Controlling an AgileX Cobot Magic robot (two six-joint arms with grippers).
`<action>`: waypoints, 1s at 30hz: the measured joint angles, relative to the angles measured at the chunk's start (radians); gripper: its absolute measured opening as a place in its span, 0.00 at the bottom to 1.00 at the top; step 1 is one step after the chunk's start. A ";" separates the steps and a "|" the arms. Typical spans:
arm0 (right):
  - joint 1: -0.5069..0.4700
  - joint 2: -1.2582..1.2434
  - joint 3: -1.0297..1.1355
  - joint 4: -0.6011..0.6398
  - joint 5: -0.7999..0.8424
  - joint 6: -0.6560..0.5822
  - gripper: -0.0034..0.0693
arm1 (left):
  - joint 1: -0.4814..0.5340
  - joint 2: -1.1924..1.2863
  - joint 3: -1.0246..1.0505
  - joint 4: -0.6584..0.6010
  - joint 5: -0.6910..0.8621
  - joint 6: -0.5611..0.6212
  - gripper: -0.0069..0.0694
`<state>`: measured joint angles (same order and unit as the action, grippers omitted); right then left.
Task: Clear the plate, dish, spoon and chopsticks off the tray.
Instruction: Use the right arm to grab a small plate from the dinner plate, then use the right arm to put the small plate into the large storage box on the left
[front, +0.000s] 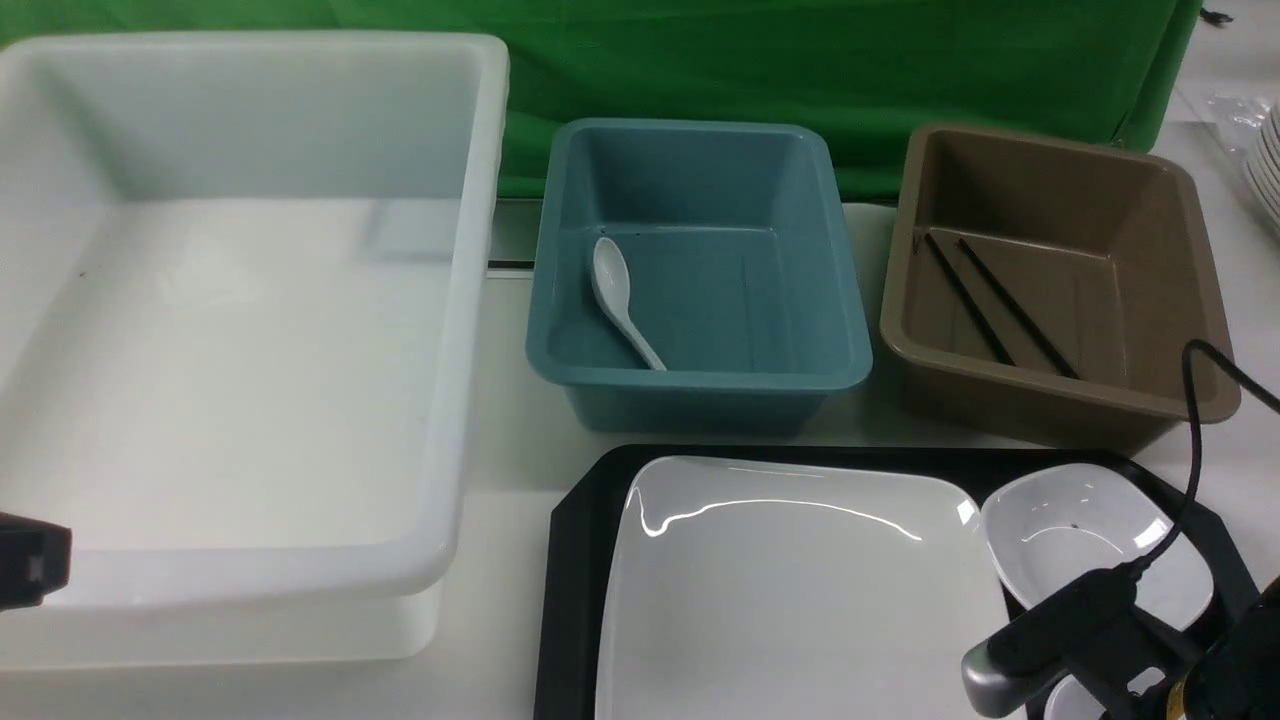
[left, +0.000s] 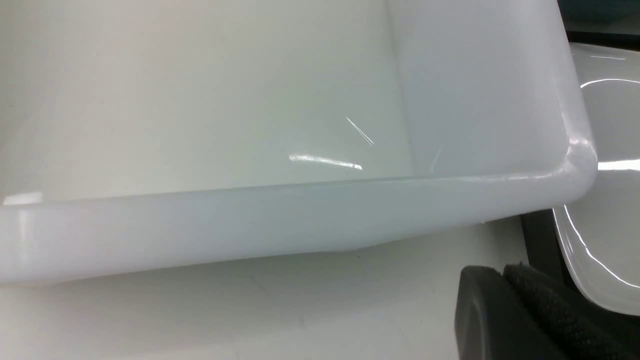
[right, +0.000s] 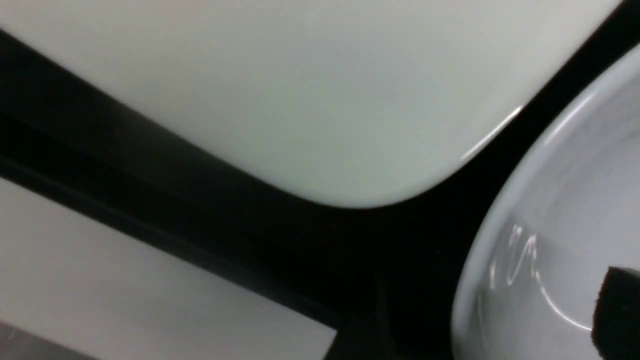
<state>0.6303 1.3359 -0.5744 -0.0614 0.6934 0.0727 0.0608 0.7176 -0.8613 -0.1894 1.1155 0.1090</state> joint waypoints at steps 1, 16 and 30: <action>0.000 0.023 0.001 -0.016 -0.003 0.000 0.85 | 0.000 0.000 0.000 0.000 0.000 0.003 0.11; 0.002 0.041 -0.095 -0.055 0.149 0.000 0.25 | 0.000 0.000 0.000 0.000 0.013 0.003 0.11; 0.002 -0.079 -0.661 0.024 0.234 -0.136 0.14 | 0.000 0.000 0.000 0.090 -0.027 -0.134 0.11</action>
<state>0.6324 1.2574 -1.2355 -0.0374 0.9269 -0.0634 0.0608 0.7176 -0.8613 -0.0994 1.0889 -0.0250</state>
